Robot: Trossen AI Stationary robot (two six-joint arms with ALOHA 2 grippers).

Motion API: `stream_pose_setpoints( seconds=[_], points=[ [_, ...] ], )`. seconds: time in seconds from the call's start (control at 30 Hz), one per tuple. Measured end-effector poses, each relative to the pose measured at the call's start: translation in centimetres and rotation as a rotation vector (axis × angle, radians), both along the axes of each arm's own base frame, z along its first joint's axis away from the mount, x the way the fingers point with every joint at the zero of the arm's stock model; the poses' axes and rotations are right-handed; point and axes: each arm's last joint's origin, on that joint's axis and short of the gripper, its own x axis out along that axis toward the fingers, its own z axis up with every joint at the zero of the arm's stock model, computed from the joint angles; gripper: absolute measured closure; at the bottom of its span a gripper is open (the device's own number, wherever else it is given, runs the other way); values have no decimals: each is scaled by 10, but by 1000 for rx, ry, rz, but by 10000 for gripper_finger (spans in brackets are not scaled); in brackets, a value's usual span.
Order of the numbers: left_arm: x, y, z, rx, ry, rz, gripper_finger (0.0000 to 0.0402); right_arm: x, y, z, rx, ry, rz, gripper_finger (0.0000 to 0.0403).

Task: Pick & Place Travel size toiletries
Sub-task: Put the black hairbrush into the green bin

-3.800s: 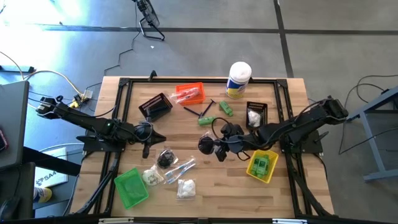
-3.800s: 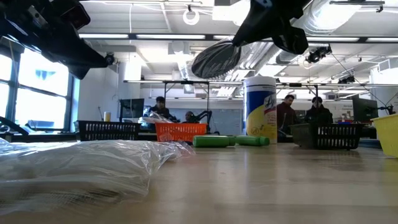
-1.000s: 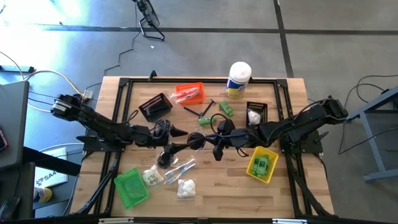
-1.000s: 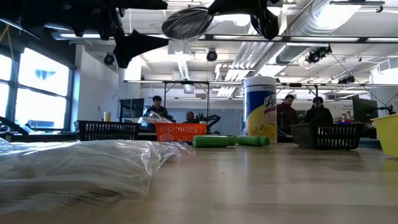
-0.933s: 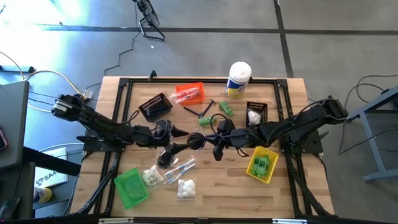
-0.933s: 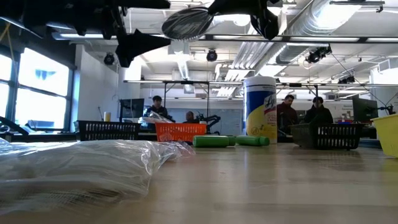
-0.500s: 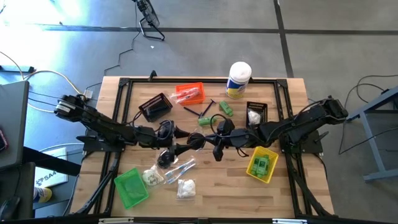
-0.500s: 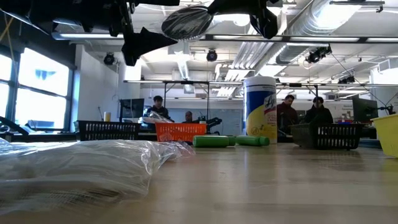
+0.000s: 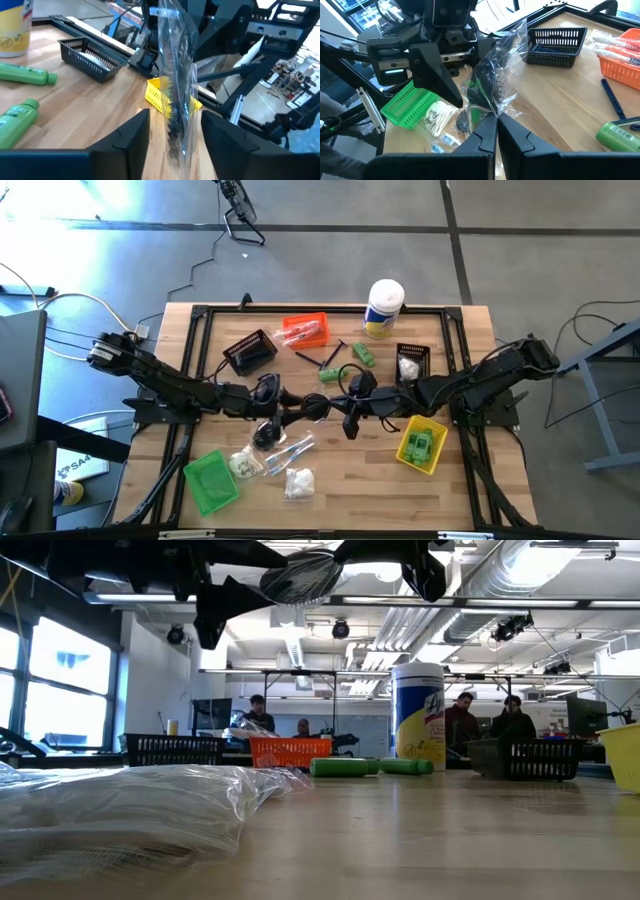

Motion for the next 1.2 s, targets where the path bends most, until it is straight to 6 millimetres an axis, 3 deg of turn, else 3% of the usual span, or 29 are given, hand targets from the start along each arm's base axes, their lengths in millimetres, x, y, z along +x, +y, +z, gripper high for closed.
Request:
stream_pose_setpoints(
  seconds=[0.73,1.2],
  points=[
    [0,-1,-1,9,13,-15,360,0,0,0,-1,1,-2,399],
    [0,0,-1,9,14,-16,370,0,0,0,-6,3,14,388]
  ],
)
